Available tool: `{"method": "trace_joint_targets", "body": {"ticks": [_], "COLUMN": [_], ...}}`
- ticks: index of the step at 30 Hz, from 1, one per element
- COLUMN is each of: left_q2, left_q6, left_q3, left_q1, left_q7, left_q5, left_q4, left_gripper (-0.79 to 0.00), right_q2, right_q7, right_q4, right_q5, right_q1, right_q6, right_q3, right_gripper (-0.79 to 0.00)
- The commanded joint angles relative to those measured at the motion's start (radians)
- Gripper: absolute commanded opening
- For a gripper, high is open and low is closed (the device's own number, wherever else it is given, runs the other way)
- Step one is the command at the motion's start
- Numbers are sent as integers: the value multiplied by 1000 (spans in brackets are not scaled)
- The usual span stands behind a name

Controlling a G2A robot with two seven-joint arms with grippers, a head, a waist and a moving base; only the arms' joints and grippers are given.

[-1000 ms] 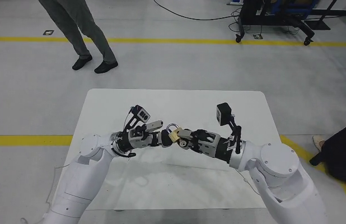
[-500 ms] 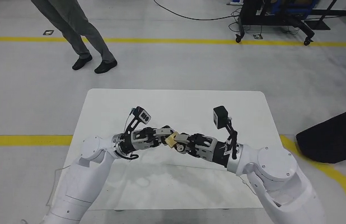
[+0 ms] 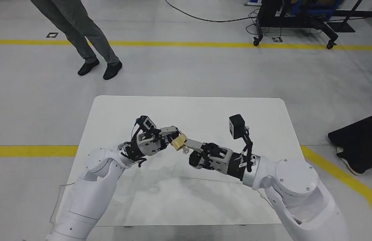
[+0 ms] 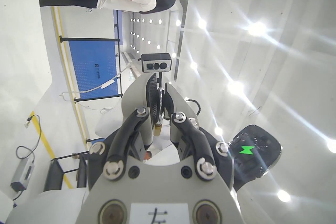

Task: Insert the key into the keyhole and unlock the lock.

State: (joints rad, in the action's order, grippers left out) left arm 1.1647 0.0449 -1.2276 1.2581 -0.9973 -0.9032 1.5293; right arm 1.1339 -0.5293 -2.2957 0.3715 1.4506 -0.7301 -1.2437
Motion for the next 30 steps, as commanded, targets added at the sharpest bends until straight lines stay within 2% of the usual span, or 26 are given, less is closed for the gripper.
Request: {"method": "trace_joint_targets", "body": {"ticks": [1,9,11,12,13,17,22,26,30], "left_q2": [2,9,10,10,10,12,15,17,16], "left_q6": [18,112,131,143,160,199,246,278,289], "left_q3": [1,12,15,17,20,25,25,26,25], "left_q1": [-5,-33,-40,-42,-45,-54,-63,-80,-90], "left_q7": [21,89,94,88,91,91,63,33,29], "left_q5": [-28,-82,-82,-92,-92,-107,-167,-202,-198], "left_q4": [-12,-43,-49,-53,-62,-82,-111,-136,-147], "left_gripper": [-785,-785,-785,-785,-785,-785,-785,-785,-785], "right_q2": [0,0,2,6,11,21,30,39,44], "right_q7": [0,0,6,27,51,110,107,138,162], "right_q4": [0,0,0,2,8,10,28,99,134], "right_q5": [0,0,25,55,99,195,261,218,108], "right_q1": [0,0,7,12,22,53,73,77,71], "right_q6": [0,0,39,95,144,297,480,639,669], "right_q3": [0,0,2,-8,-17,-39,-22,22,84], "right_gripper": [0,0,0,-262,-785,-785,-785,-785,-785]}}
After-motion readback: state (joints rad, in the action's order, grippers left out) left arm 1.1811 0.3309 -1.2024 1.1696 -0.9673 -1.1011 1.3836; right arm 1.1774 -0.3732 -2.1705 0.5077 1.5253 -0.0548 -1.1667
